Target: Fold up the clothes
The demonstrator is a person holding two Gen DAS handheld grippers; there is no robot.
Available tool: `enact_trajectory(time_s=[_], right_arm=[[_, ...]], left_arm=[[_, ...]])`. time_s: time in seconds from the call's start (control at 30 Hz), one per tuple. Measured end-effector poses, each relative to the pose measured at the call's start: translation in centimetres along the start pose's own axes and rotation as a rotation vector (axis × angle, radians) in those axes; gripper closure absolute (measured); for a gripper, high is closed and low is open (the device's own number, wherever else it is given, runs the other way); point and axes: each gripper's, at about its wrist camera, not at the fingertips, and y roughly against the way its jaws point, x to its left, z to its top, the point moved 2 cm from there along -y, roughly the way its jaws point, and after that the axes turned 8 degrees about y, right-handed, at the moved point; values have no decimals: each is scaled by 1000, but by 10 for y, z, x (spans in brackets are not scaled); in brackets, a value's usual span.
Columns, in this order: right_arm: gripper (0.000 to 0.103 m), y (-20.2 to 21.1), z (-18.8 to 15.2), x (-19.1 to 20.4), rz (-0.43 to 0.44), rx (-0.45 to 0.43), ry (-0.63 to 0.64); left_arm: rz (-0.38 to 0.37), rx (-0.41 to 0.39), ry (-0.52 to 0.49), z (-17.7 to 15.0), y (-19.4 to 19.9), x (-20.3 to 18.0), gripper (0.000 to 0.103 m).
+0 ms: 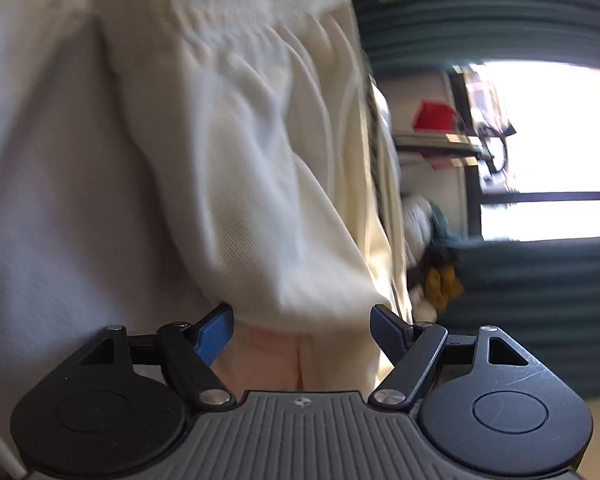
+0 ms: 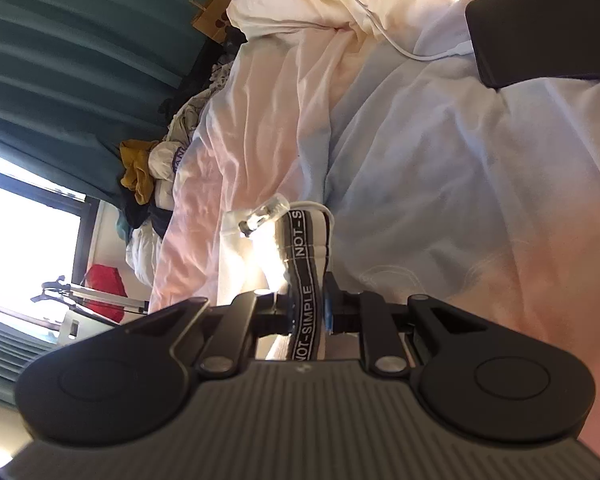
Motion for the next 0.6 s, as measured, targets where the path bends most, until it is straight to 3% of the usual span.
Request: enact_trajectory(time_s=[0.1, 0.13, 0.2, 0.23, 0.33, 0.47, 0.6], right_arm=[[86, 1, 1, 8, 19, -22, 24], [86, 1, 2, 11, 21, -28, 38], [86, 1, 2, 17, 20, -37, 69], [86, 0, 2, 20, 20, -41, 84], [86, 0, 5, 23, 44, -55, 95], [89, 5, 12, 23, 88, -105, 89], [91, 18, 21, 25, 113, -187, 106]], left_arm=[[-25, -64, 87, 27, 4, 9, 35], [-23, -88, 100, 34, 5, 10, 42], [-6, -141, 116, 48, 8, 11, 70], [13, -172, 116, 54, 11, 11, 89], [14, -171, 101, 64, 14, 3, 93], [-12, -248, -29, 79, 46, -26, 95], [-16, -207, -70, 94, 75, -42, 96]])
